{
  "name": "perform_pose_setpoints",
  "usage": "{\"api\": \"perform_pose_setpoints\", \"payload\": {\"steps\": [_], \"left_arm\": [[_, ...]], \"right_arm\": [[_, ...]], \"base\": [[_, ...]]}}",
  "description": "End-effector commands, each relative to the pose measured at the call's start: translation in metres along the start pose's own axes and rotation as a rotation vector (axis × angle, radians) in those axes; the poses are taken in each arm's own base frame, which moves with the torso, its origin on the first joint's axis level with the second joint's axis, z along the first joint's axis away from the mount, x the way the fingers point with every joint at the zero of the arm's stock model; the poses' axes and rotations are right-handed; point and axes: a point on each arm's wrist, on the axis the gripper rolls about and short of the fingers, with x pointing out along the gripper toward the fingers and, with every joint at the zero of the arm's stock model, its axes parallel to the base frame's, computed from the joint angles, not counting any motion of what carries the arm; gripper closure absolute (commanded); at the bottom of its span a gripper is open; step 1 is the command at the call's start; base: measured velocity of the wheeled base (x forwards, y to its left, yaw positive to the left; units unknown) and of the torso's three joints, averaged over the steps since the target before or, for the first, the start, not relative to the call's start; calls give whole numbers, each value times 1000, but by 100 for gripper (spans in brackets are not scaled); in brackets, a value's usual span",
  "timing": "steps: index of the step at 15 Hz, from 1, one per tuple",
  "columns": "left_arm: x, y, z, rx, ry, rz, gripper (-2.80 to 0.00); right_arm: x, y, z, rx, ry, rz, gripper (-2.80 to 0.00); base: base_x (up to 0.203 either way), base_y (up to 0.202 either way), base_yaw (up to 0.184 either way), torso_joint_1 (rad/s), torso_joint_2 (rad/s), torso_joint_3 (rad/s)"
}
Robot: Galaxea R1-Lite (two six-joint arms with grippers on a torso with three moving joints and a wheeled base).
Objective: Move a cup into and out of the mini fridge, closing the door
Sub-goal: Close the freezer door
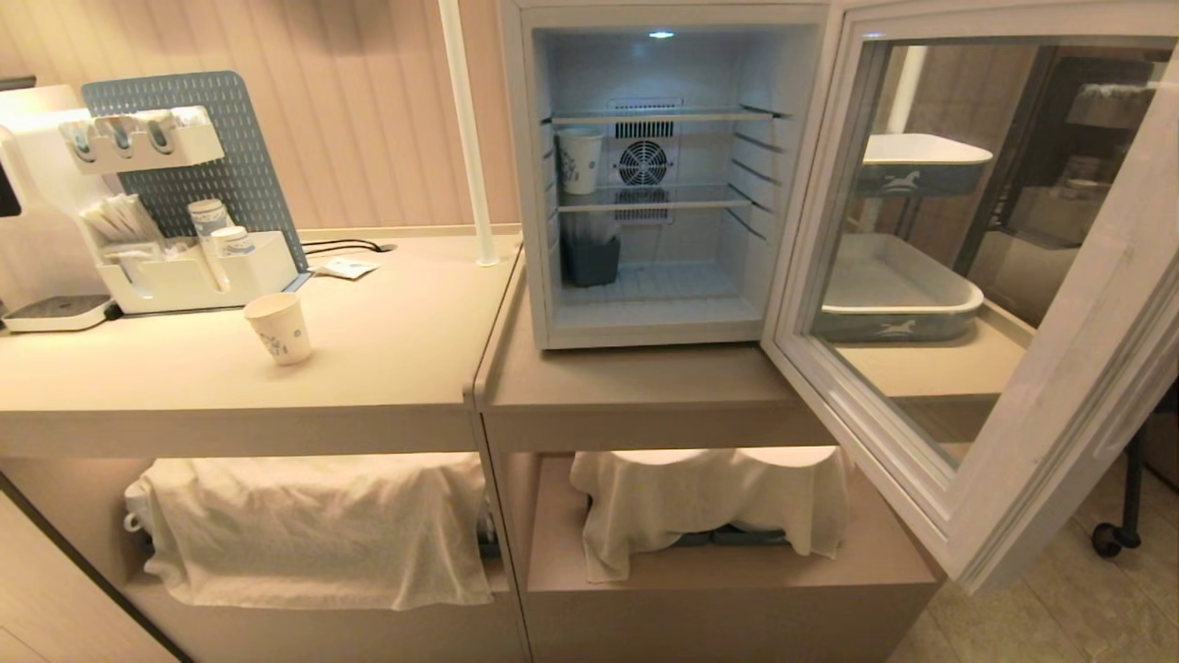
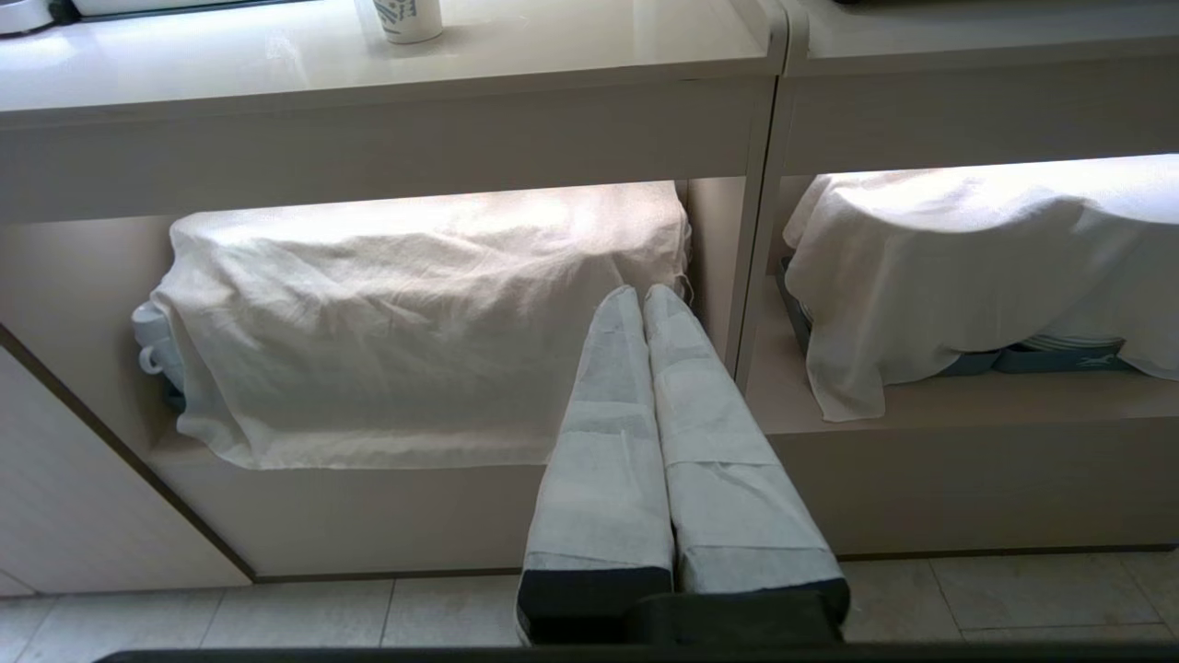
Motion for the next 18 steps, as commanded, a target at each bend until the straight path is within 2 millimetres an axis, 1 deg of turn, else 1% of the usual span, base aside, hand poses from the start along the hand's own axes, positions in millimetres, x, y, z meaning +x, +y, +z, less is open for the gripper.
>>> {"api": "perform_pose_setpoints", "payload": {"steps": [1,3,5,8,11,13,16,18], "left_arm": [[0,0,0,0,0,0,0],[0,0,0,0,1,0,0],[0,0,0,0,1,0,0],[0,0,0,0,1,0,0],[0,0,0,0,1,0,0],[0,0,0,0,0,0,0],[0,0,0,0,1,0,0],[0,0,0,-1,1,0,0]], "right_arm": [[54,-3,-14,-35,145,-204,0],[65,-17,-22,-39,178,-305,0],[72,-14,-20,-29,139,-289,0],[79,0,-22,-23,126,-190,0],[85,16,-21,43,96,-103,0],[84,25,-19,71,89,-56,0],[78,48,-13,108,64,42,0],[72,64,-4,121,6,113,0]], "base": [[0,0,0,0,0,0],[0,0,0,0,0,0],[0,0,0,0,0,0],[0,0,0,0,0,0],[0,0,0,0,0,0],[0,0,0,0,0,0],[0,0,0,0,0,0],[0,0,0,0,0,0]]}}
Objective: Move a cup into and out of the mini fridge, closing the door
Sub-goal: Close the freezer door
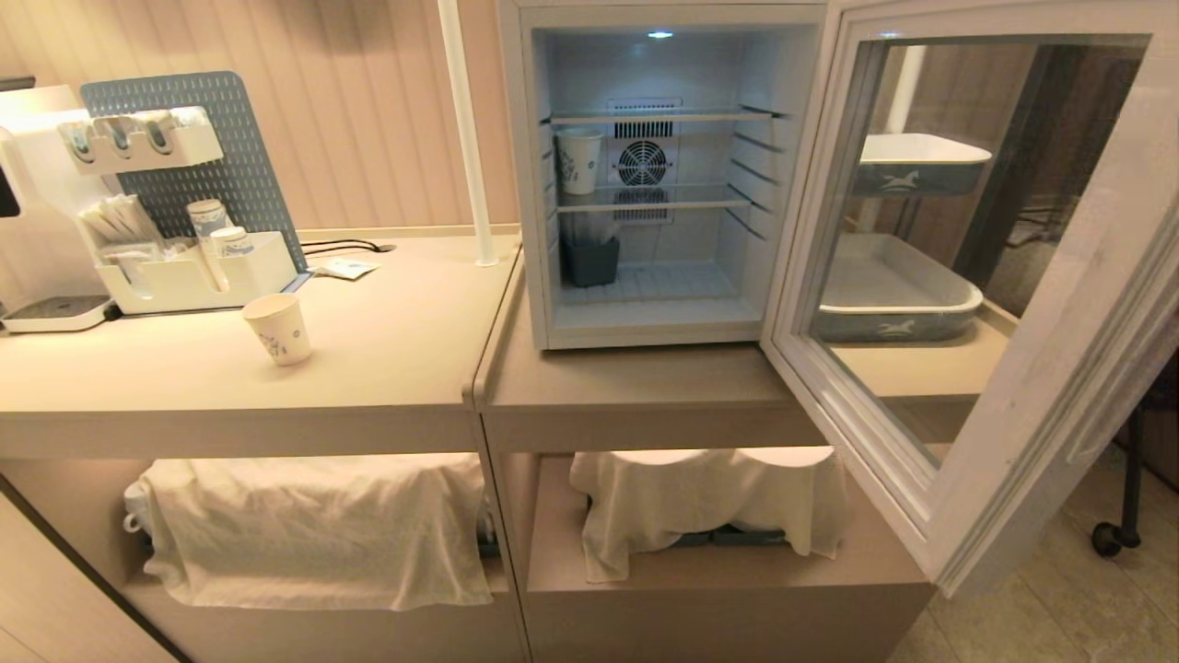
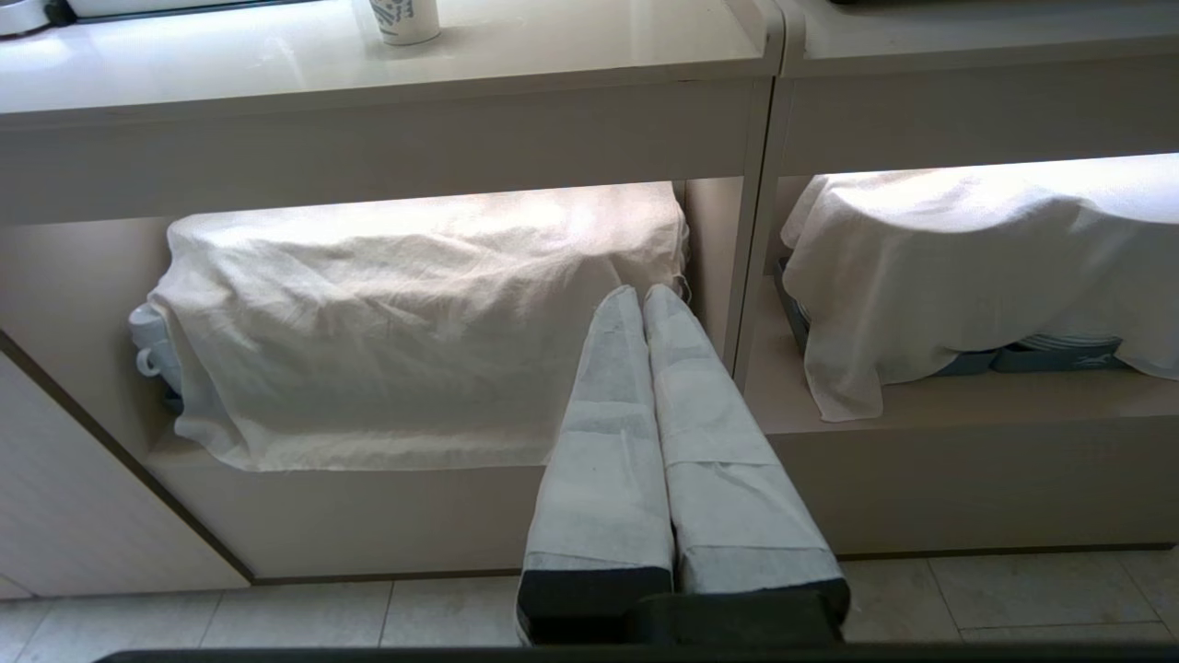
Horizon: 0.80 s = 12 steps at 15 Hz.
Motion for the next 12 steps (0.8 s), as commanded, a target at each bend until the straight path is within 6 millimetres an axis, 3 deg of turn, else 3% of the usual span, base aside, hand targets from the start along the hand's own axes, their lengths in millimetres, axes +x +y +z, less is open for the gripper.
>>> {"api": "perform_pose_setpoints", "payload": {"steps": [1,7,10,12], "left_arm": [[0,0,0,1,2,0,0],[0,0,0,1,2,0,0],[0,0,0,1,2,0,0],[0,0,0,1,2,0,0]], "right_arm": [[-8,20,7,6,-47,89,0],[-42,84,12,160,-94,391,0],[-63,126,5,234,-96,571,0],[-64,149,-5,261,-119,642,0]], "base": [[0,0,0,0,0,0],[0,0,0,0,0,0],[0,0,0,0,0,0],[0,0,0,0,0,0]]}}
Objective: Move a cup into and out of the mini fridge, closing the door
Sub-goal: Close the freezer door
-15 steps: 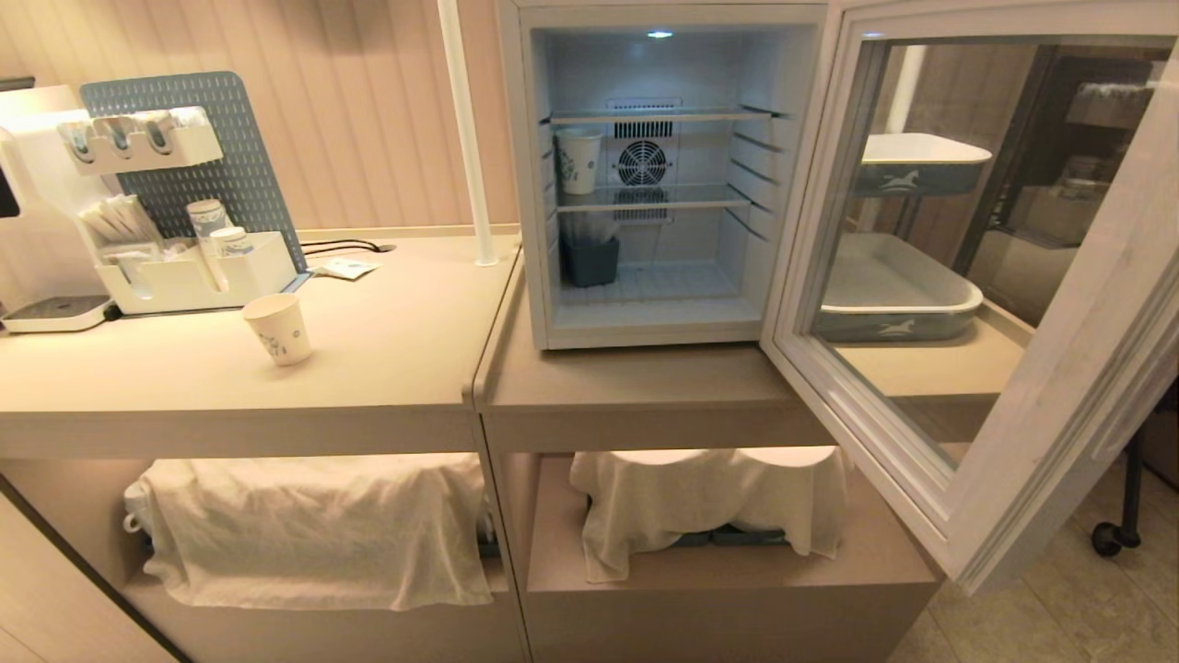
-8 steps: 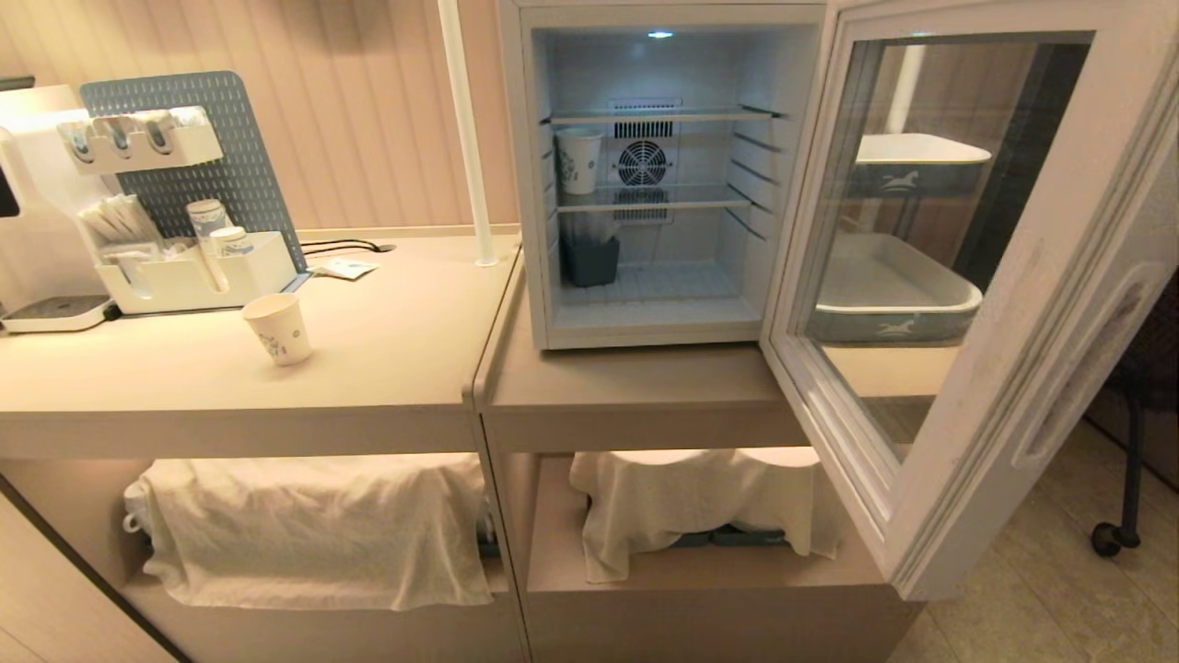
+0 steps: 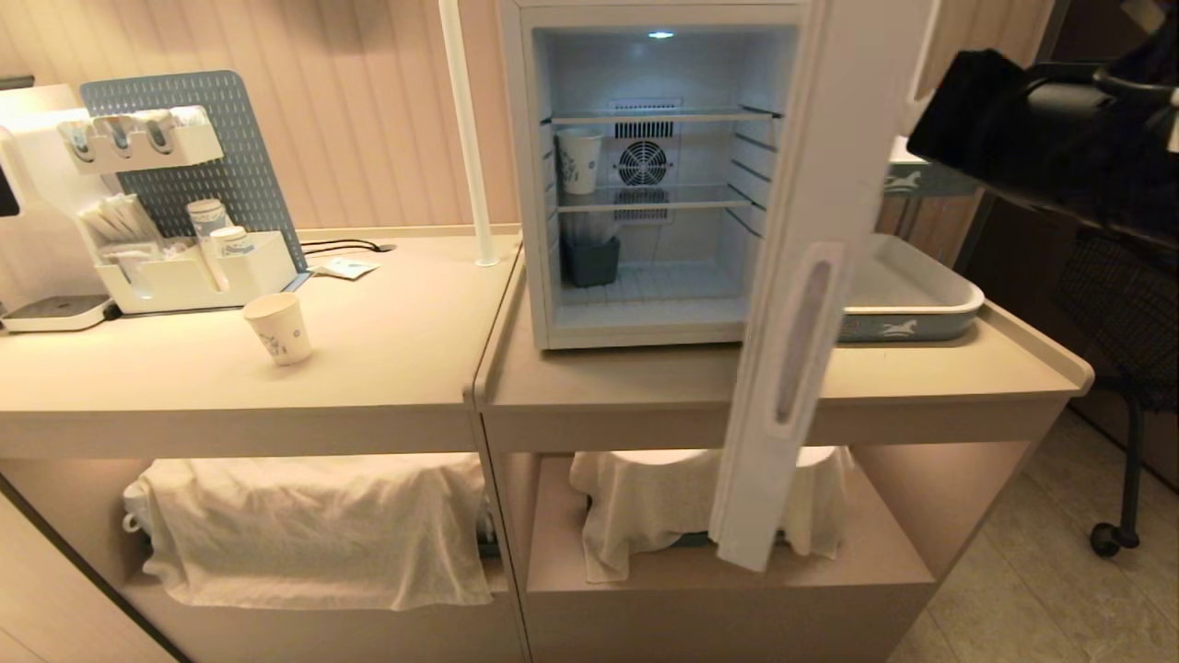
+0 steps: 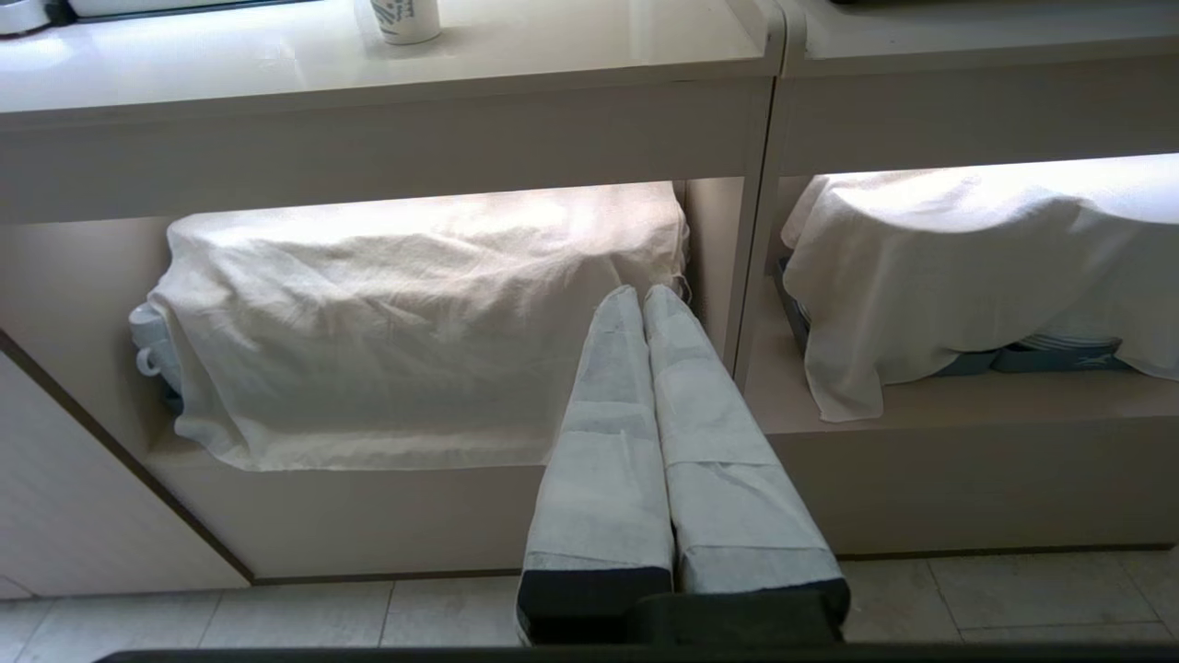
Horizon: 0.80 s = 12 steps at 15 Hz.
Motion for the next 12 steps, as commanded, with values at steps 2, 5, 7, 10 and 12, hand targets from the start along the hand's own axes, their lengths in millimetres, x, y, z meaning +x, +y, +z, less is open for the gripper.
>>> {"api": "perform_pose_setpoints", "payload": {"steps": [2,5,7,10,12], "left_arm": [[0,0,0,0,1,0,0],[0,0,0,0,1,0,0],[0,0,0,0,1,0,0],[0,0,0,0,1,0,0],[0,0,0,0,1,0,0]], "right_arm": [[18,15,-23,11,1,49,0],[33,16,-36,7,18,36,0],[52,14,-43,-11,2,18,0],[81,-5,-53,-73,13,-59,0],[102,-14,-64,-106,28,-93,0]], "base": [[0,0,0,0,0,0],[0,0,0,0,0,0],[0,0,0,0,0,0],[0,0,0,0,0,0],[0,0,0,0,0,0]]}}
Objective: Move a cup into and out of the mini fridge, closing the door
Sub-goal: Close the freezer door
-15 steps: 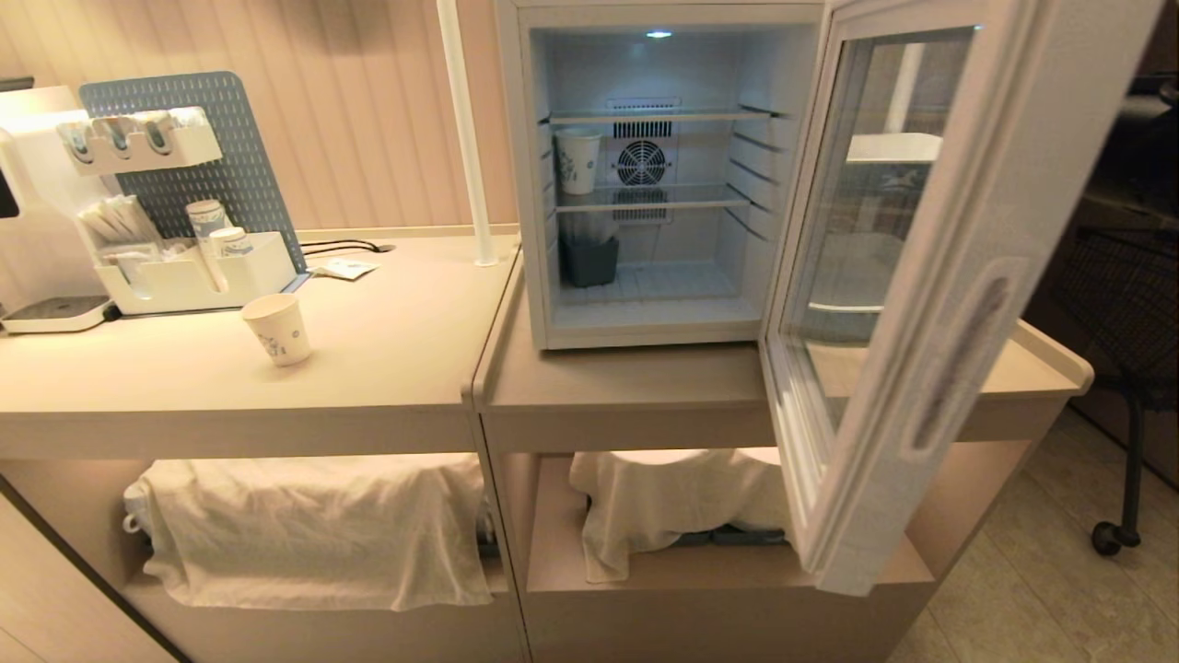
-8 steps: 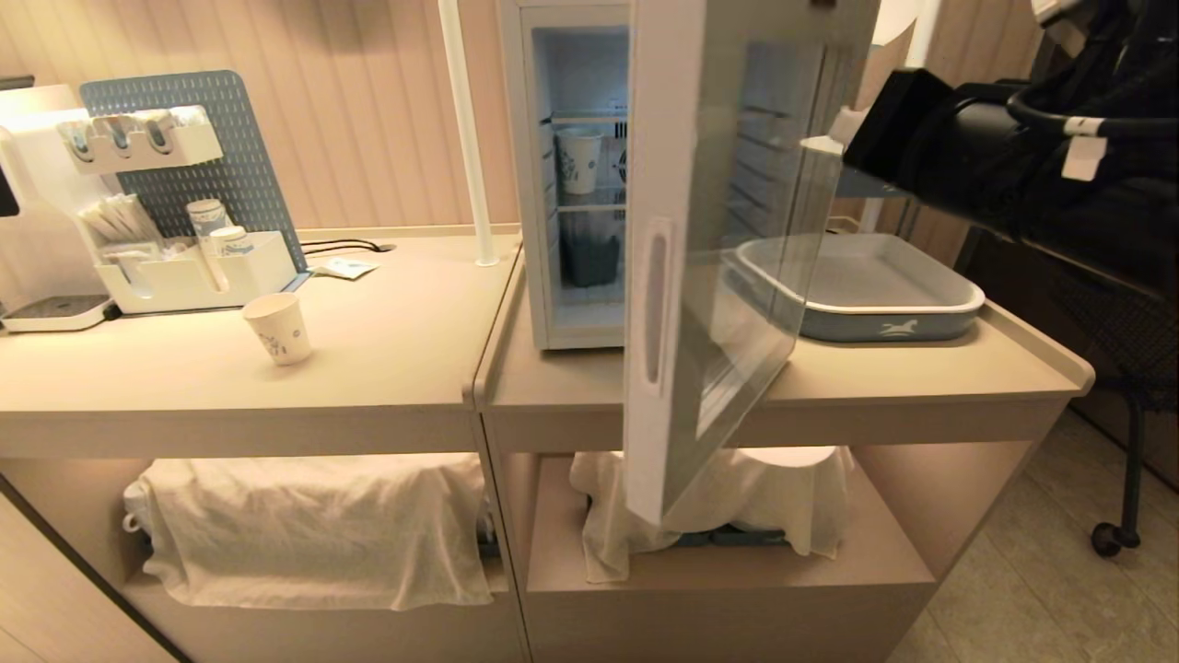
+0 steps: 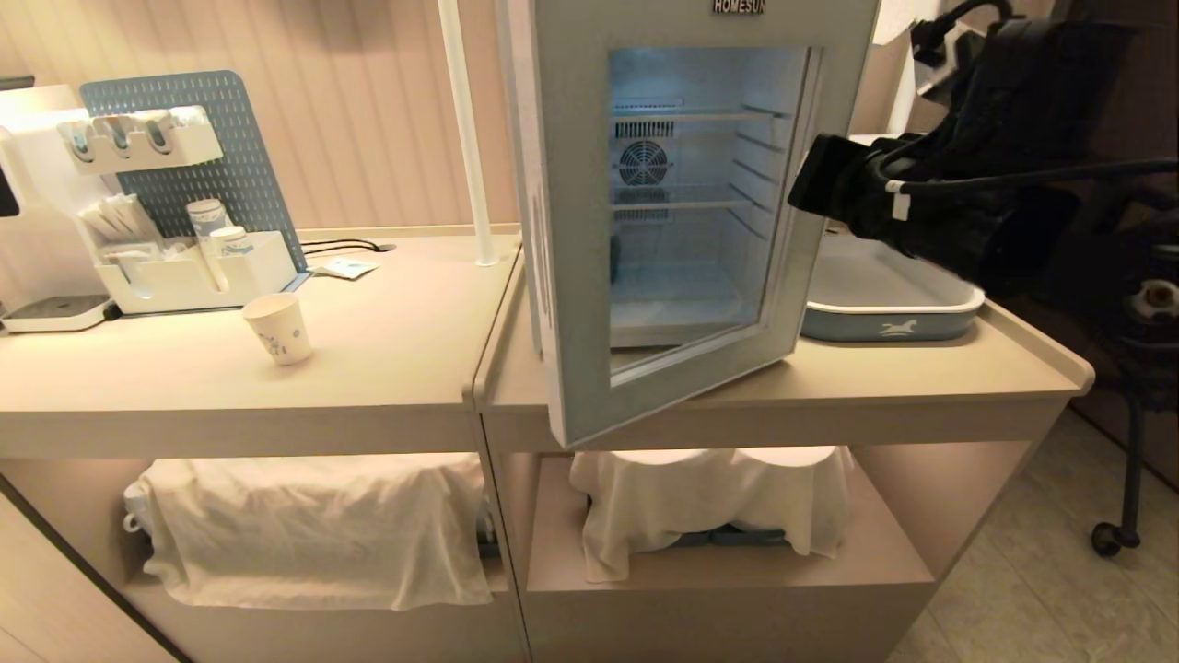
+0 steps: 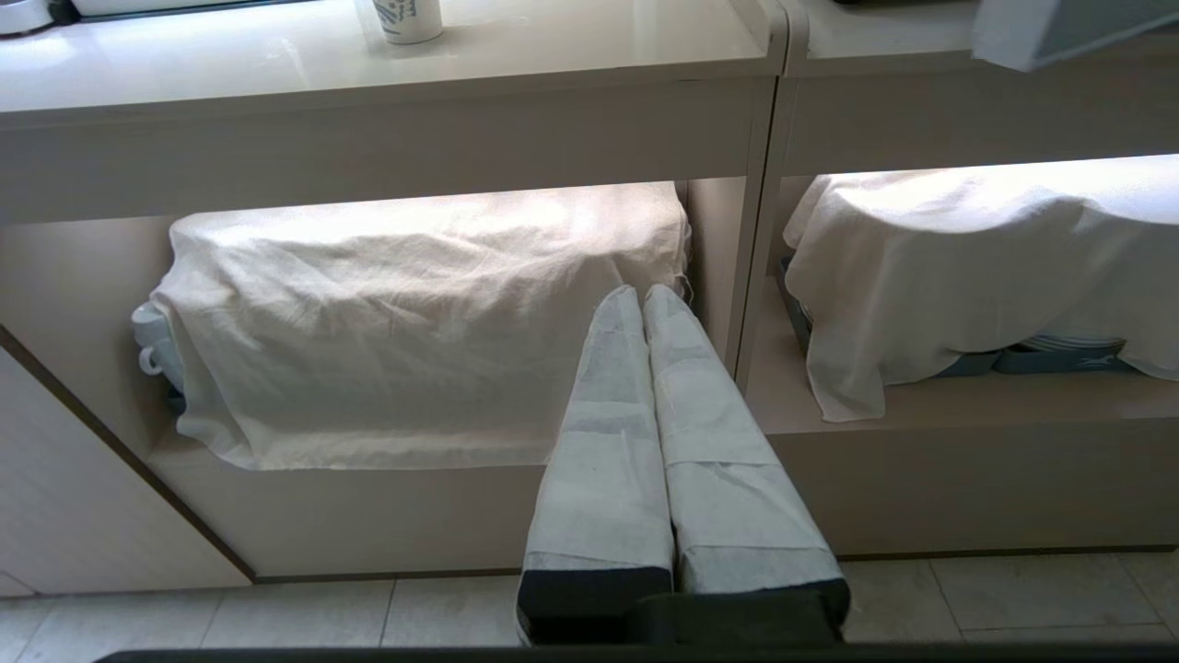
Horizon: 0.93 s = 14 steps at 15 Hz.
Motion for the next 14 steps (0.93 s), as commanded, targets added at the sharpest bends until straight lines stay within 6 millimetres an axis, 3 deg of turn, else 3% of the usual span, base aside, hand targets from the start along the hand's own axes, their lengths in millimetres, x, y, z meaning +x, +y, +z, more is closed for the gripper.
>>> {"api": "perform_pose_setpoints", "payload": {"steps": [1,7,14], "left_arm": [[0,0,0,1,1,0,0],[0,0,0,1,1,0,0],[0,0,0,1,1,0,0]], "right_arm": [[32,-6,-19,-22,26,-40,0],[87,-8,-39,-29,7,-70,0],[128,-18,-68,-120,-38,-101,0]], "base": [[0,0,0,0,0,0],[0,0,0,0,0,0],[0,0,0,0,0,0]]}}
